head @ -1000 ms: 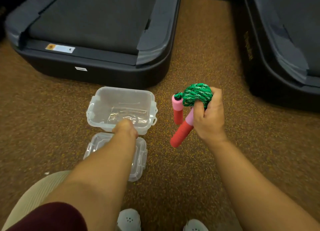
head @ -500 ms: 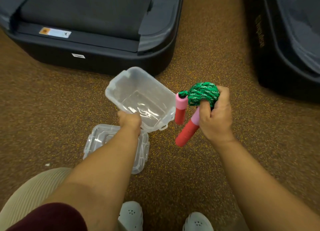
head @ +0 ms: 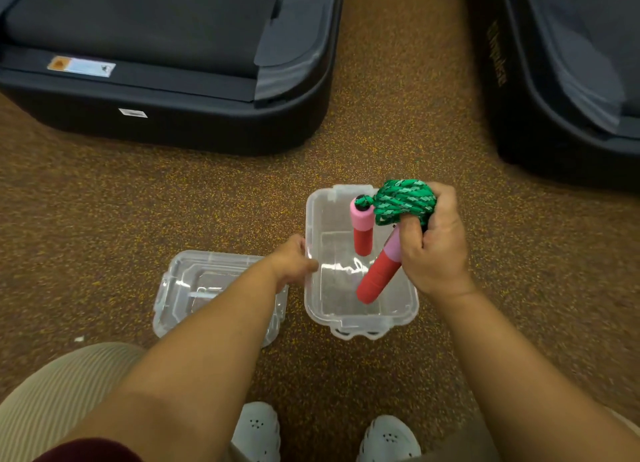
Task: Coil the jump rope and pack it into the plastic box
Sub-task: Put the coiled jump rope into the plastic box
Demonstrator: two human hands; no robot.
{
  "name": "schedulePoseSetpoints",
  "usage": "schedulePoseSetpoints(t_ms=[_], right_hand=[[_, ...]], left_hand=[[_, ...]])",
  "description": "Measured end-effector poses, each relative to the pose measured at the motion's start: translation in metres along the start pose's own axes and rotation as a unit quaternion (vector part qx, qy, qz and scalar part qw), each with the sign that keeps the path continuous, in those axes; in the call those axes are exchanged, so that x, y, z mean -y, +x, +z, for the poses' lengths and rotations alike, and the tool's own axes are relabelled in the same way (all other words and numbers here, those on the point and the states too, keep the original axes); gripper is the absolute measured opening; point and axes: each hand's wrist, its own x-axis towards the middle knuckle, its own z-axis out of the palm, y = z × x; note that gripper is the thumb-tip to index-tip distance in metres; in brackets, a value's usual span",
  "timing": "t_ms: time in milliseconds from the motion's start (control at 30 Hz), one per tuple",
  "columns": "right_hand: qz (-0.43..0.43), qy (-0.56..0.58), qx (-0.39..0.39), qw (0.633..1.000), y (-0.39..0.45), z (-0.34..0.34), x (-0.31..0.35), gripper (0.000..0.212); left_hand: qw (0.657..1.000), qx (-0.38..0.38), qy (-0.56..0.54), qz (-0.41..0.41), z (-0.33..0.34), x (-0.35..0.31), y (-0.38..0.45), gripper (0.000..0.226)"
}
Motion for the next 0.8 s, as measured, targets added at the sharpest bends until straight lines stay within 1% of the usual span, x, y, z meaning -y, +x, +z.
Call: schedulePoseSetpoints(t_ms=[67,100,133,167,200,233,267,300,333,367,433,467,500,600,700,733,800], right_hand=[[0.003,-0.013,0.028,1.0,-0.008,0.002,-0.006,0.028],[0.005,-0.019,0.042,0.999,-0.011,0.004,-0.008,0.029],[0.009,-0.022,0.057,0.998,-0.014,0.006,-0.008,0.029],[0.011,-0.022,0.073,0.997,-0.016,0.008,-0.009,0.029],[0.012,-0.022,0.089,0.996,-0.017,0.011,-0.009,0.03],[0.009,-0.023,0.103,0.994,-0.018,0.013,-0.01,0.031],[0.004,-0.024,0.115,0.993,-0.018,0.015,-0.011,0.031],[-0.001,-0.023,0.123,0.992,-0.018,0.018,-0.013,0.03],[0.0,-0.023,0.127,0.992,-0.016,0.02,-0.015,0.028],[0.006,-0.022,0.128,0.991,-0.014,0.022,-0.018,0.028],[0.032,-0.019,0.126,0.991,-0.008,0.027,-0.026,0.03],[0.049,-0.018,0.127,0.991,-0.005,0.03,-0.031,0.03],[0.066,-0.019,0.129,0.989,-0.001,0.034,-0.037,0.028],[0.121,-0.026,0.148,0.981,0.006,0.048,-0.06,0.024],[0.205,-0.043,0.18,0.961,0.006,0.065,-0.088,0.016],[0.238,-0.048,0.19,0.951,0.006,0.07,-0.096,0.013],[0.285,-0.058,0.199,0.936,0.006,0.08,-0.113,0.009]], left_hand=[[1.0,0.004,0.001,-0.023,0.007,0.003,-0.003,0.036],[0.999,0.004,0.01,-0.036,0.009,0.001,-0.004,0.05],[0.998,-0.008,0.049,-0.035,0.011,-0.001,-0.006,0.074],[0.991,-0.029,0.128,-0.017,0.012,-0.006,-0.011,0.104],[0.974,-0.058,0.219,0.025,0.012,-0.011,-0.015,0.125],[0.948,-0.089,0.29,0.094,0.013,-0.017,-0.018,0.134],[0.922,-0.106,0.329,0.176,0.013,-0.022,-0.02,0.131],[0.906,-0.099,0.334,0.24,0.014,-0.027,-0.02,0.119],[0.906,-0.074,0.312,0.275,0.014,-0.031,-0.02,0.103],[0.919,-0.038,0.276,0.278,0.014,-0.032,-0.017,0.085],[0.955,0.027,0.196,0.223,0.018,-0.034,-0.015,0.055],[0.966,0.043,0.171,0.188,0.021,-0.034,-0.014,0.046],[0.973,0.045,0.162,0.161,0.025,-0.035,-0.014,0.043],[0.978,-0.006,0.171,0.121,0.041,-0.031,-0.009,0.052],[0.974,-0.071,0.198,0.08,0.06,-0.027,-0.002,0.058],[0.972,-0.08,0.211,0.067,0.066,-0.026,0.001,0.067],[0.961,-0.075,0.259,0.057,0.077,-0.024,0.008,0.092]])
